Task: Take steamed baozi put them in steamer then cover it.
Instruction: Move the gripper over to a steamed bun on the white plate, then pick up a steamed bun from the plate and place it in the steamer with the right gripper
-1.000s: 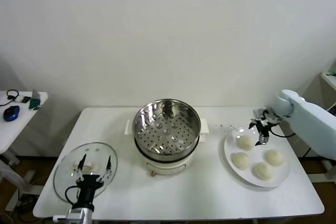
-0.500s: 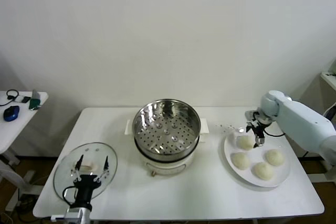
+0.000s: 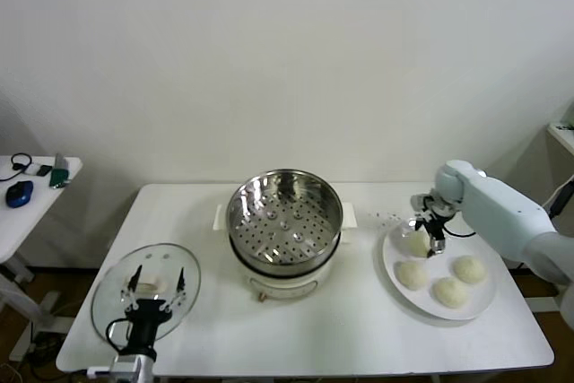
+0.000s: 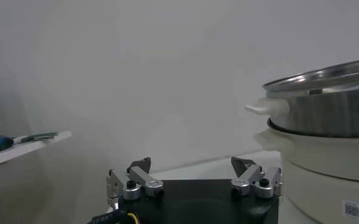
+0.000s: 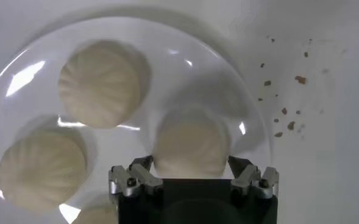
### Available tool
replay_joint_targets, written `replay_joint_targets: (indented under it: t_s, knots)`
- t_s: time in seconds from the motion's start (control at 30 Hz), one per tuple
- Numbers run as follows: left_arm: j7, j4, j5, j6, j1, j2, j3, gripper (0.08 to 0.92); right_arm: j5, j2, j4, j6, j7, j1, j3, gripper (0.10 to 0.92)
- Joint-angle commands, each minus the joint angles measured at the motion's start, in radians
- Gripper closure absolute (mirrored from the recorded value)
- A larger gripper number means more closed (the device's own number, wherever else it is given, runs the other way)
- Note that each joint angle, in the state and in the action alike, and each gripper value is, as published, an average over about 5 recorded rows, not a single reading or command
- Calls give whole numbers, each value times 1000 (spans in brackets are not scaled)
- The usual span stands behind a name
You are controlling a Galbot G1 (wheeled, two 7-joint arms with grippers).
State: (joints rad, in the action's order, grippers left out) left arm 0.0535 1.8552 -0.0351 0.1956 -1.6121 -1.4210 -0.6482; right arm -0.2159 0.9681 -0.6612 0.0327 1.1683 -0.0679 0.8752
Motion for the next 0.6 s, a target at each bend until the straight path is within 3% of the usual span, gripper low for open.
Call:
replay_joint_targets:
  t_s: [0.03, 0.33, 0.6]
  knots:
    - [1, 0, -1, -2, -1, 0, -1, 177, -10, 24, 37, 14, 2, 2, -11, 291]
    - [2, -1, 2, 0, -2, 2, -4, 177, 30, -8, -23, 18, 8, -38, 14, 335]
    - [1, 5, 2, 0, -8, 7, -4, 177, 181, -61, -208, 96, 25, -346, 257, 340]
